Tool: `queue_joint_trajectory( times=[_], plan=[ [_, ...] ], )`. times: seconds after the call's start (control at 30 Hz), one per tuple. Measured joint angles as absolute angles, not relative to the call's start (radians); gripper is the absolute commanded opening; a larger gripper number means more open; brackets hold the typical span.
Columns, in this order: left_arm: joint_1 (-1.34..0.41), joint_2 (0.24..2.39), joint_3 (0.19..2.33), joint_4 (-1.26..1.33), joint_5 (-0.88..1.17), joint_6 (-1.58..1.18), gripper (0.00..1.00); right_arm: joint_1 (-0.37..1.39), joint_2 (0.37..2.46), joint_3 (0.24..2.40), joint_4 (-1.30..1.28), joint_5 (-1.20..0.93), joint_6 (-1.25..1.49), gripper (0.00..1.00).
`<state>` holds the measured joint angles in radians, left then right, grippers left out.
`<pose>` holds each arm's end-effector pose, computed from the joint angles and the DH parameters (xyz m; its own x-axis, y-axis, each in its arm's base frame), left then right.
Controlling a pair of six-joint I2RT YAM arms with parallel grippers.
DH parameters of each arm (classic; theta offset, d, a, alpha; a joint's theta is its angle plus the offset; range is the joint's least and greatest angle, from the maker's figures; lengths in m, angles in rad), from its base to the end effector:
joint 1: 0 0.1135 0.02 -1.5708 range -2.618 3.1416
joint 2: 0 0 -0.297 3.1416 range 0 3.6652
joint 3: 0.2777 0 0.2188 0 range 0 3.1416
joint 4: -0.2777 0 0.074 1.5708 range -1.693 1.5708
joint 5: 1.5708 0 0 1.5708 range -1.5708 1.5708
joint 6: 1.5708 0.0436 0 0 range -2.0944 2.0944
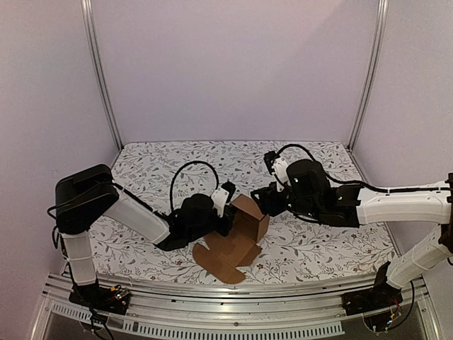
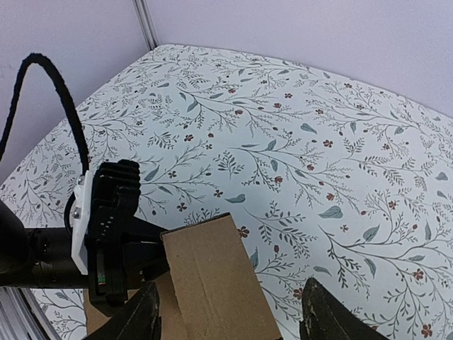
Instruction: Fold the paper box
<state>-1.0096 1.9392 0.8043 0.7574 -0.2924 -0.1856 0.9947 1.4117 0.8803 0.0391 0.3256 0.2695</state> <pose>0.2117 -0.3131 0.1825 -0.3161 0.1708 -0.9332 0.6204 0.7814 -0.0671 0.1677 0.2325 0.2973 -0.4188 -0.1817 -0.8897 -0.5493 0.8309 0.0889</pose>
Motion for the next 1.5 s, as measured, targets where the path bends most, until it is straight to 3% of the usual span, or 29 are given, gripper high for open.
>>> queue_joint_trajectory(
  times=[0.23, 0.3, 0.7, 1.17, 1.5],
  plan=[
    [-1.008, 2.004, 0.788, 0.883, -0.218, -0.123, 0.00, 0.942, 1.501, 0.991, 0.023, 0.187, 0.228, 0.06],
    [-1.007, 2.016, 0.783, 0.916, -0.196, -0.114, 0.00, 0.939, 1.537, 1.010, 0.022, 0.165, 0.225, 0.00],
    [-1.004, 2.075, 0.751, 1.080, -0.118, -0.088, 0.02, 0.934, 1.679, 1.039, 0.026, 0.089, 0.240, 0.00],
    [-1.001, 2.120, 0.751, 1.113, -0.112, -0.080, 0.24, 0.934, 1.717, 1.012, 0.080, 0.059, 0.290, 0.00],
    [-0.996, 2.169, 0.768, 1.162, -0.107, -0.102, 0.34, 0.934, 1.717, 0.987, 0.124, 0.035, 0.320, 0.00]
  ],
)
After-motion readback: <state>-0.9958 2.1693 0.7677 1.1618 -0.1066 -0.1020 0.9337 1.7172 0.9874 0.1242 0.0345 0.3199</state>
